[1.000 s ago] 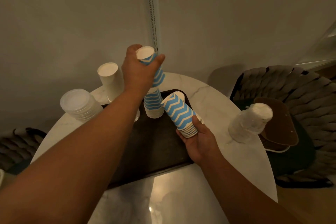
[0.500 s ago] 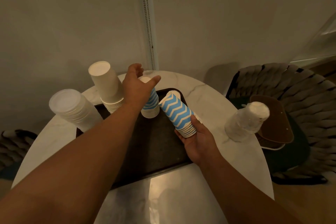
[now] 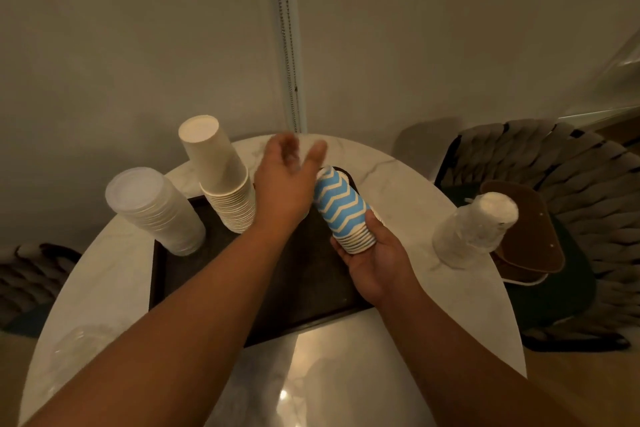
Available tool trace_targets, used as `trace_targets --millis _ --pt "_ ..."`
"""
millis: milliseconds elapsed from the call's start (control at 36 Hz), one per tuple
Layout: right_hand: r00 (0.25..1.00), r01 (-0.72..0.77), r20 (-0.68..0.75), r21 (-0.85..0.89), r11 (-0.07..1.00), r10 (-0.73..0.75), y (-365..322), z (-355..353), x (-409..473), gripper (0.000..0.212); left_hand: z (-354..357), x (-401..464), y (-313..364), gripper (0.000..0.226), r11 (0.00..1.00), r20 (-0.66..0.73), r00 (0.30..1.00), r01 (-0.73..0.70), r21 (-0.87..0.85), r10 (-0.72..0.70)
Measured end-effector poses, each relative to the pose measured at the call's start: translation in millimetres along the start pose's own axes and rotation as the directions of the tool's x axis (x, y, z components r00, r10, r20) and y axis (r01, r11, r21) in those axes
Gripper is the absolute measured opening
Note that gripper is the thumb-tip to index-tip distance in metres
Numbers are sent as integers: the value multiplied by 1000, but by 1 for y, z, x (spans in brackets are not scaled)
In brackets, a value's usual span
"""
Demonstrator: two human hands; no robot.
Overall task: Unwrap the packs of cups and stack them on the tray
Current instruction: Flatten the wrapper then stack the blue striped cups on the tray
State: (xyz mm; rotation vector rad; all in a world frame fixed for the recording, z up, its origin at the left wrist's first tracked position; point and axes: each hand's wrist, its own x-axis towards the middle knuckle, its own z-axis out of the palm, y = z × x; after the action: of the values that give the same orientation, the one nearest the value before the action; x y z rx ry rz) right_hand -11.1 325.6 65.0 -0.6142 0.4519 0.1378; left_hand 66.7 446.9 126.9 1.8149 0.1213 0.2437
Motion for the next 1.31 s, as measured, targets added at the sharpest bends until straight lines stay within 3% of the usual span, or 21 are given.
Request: trace_targets --millis 56,111,278,417,528,667,722,861,1028,1306 --pt "1000 -7 13 -12 1000 7 0 4 0 56 5 -14 -6 87 972 135 976 187 -143 -168" --pt "1000 -20 22 -25 999 21 1 6 -1 61 7 -23 -15 96 947 171 959 259 -190 -228" --pt "995 -48 83 -22 999 50 8 6 -5 55 7 -23 -19 58 833 193 908 417 -364 -371" --pt "994 -17 107 -33 999 20 9 12 -5 58 7 -17 -4 57 944 60 961 277 -178 -270" --pt "998 -31 56 -11 999 32 6 5 -3 61 0 0 19 36 991 -71 989 127 -35 -129" --pt "998 -54 31 9 999 54 3 -7 -4 62 -16 28 47 54 976 -113 971 -200 82 209" --pt "998 -57 32 15 998 57 3 -8 -5 65 -19 40 45 62 949 -72 958 -261 177 277" --pt "998 -52 22 18 998 52 2 -10 -5 63 -21 51 10 71 929 7 984 -169 330 177" --pt "999 -40 6 12 999 40 1 -15 -4 62 -16 45 -21 76 923 26 996 -87 375 84" --pt "998 -48 -30 8 999 48 2 -19 -2 55 -12 43 -27 54 810 112 991 -120 574 67"
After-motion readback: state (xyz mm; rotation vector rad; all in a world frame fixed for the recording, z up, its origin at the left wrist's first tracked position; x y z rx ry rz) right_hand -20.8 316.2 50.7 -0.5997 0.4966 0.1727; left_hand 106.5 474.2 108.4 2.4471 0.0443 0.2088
